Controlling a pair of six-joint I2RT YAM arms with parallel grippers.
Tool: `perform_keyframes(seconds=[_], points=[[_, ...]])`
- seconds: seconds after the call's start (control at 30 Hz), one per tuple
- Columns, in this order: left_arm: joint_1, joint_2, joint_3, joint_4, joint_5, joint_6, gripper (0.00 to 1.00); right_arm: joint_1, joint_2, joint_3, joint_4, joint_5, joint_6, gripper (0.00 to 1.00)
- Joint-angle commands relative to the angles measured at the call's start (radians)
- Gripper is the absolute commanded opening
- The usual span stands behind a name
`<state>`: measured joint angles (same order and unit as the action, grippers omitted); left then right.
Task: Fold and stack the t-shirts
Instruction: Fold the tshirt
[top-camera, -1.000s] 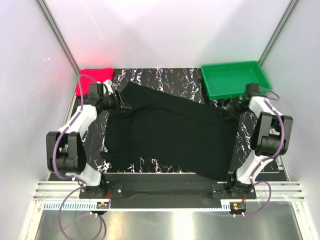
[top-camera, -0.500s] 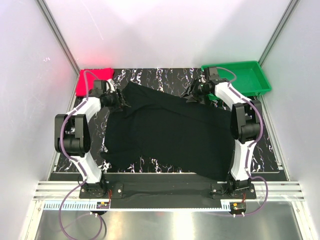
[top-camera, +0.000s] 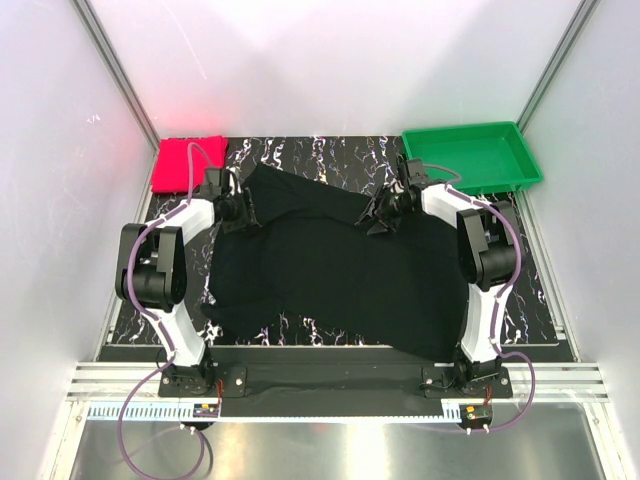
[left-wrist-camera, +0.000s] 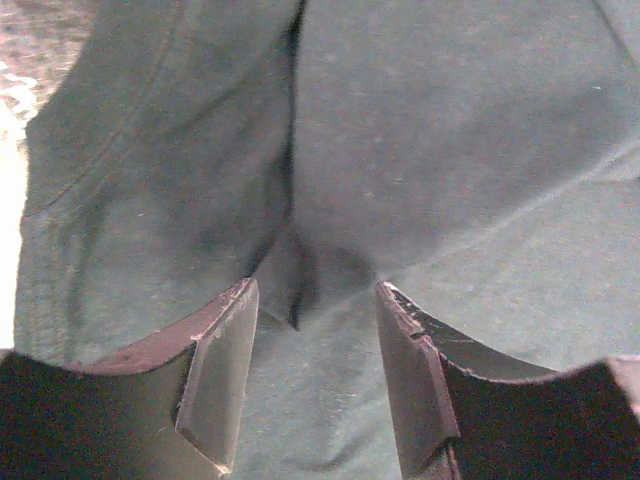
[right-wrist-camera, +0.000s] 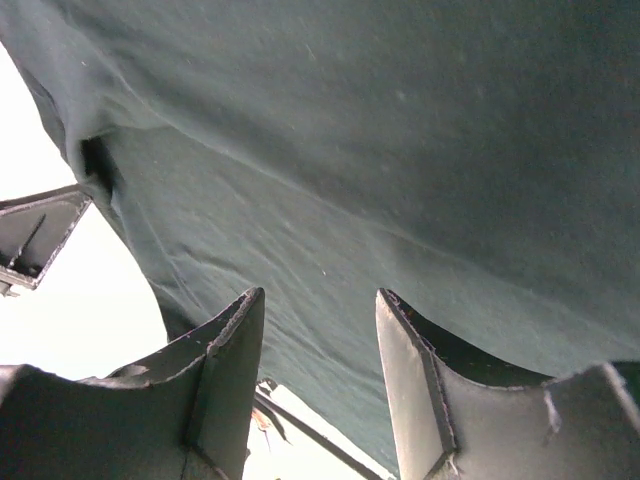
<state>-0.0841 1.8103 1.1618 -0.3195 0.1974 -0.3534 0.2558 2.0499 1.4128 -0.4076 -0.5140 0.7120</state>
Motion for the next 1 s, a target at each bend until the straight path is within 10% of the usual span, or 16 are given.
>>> perform_keyframes(seconds=[0.0,0.5,0.63,0.97], points=[[-0.005,-0.016,-0.002,0.040,-0.053,0.018,0.54,0.008,-0.102,-0.011,0.067,-0.008,0.017,0.56],[-0.003,0.040,0.045,0.040,0.117,-0.047,0.30,0.088,-0.045,0.063,0.082,-0.008,0.066,0.56],[-0.003,0.043,0.053,0.033,0.135,-0.064,0.00,0.117,-0.027,0.093,0.085,-0.009,0.084,0.56],[0.003,0.047,0.229,0.074,0.174,-0.148,0.00,0.168,0.042,0.107,0.135,-0.032,0.233,0.33]])
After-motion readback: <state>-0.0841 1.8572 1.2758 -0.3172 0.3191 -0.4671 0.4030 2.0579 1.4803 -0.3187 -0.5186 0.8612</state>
